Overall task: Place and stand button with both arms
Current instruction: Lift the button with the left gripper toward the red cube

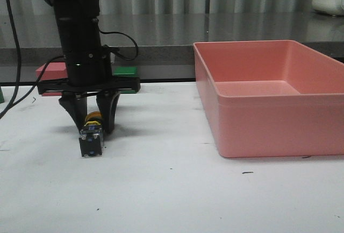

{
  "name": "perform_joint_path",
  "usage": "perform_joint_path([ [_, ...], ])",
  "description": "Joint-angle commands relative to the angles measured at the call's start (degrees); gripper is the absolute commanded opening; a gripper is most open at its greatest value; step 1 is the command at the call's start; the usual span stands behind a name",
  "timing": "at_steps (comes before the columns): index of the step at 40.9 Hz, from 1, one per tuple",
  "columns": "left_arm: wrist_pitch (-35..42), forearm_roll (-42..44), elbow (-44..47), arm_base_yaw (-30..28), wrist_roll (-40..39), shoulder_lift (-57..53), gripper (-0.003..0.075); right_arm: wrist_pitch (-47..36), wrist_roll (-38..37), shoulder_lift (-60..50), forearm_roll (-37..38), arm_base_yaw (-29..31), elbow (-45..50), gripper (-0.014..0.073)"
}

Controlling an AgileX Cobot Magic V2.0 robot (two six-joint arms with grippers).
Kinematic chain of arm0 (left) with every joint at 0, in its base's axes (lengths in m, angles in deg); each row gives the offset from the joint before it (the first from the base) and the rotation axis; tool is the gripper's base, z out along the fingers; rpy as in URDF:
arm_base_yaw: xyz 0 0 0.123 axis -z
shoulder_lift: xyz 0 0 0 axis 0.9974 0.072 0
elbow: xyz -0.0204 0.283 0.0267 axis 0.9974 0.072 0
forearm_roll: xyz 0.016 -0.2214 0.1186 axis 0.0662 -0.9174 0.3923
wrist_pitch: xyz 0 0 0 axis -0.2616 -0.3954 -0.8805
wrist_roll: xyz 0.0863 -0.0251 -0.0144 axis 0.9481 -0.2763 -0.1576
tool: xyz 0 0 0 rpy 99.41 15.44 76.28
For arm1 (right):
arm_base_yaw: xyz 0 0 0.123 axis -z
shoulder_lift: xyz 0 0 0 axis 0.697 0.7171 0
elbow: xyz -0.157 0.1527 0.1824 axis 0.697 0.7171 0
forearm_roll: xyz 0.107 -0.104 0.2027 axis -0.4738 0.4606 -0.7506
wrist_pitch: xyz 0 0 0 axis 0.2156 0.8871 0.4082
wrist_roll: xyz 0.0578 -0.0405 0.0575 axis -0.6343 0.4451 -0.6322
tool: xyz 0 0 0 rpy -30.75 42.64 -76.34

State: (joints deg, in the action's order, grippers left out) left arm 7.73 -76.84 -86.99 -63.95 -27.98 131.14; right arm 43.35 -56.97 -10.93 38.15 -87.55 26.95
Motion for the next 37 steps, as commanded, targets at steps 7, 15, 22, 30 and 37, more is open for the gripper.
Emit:
perform_joint_path([
  [7,-1.3,9.0,-1.6,-0.2,-0.5,-10.2,0.0204,-4.6,0.6,0.5,0.0,0.3,-1.2,0.0447],
  [15,3.4,14.2,1.0,-0.2,-0.5,-18.5,0.0204,-4.6,0.6,0.5,0.0,0.3,-1.2,0.0447],
  [22,13.5,17.3,9.9,-0.2,0.8,-27.1,0.0204,-4.6,0.6,0.5,0.0,0.3,-1.2,0.0447],
  [30,23.0,19.7,20.8,-1.8,4.2,-35.4,0.0204,-4.6,0.6,0.5,0.0,0.3,-1.2,0.0447],
  [37,30.2,19.3,30.5,-6.5,5.8,-41.3,0.0204,-4.6,0.6,0.5,0.0,0.3,-1.2,0.0447],
])
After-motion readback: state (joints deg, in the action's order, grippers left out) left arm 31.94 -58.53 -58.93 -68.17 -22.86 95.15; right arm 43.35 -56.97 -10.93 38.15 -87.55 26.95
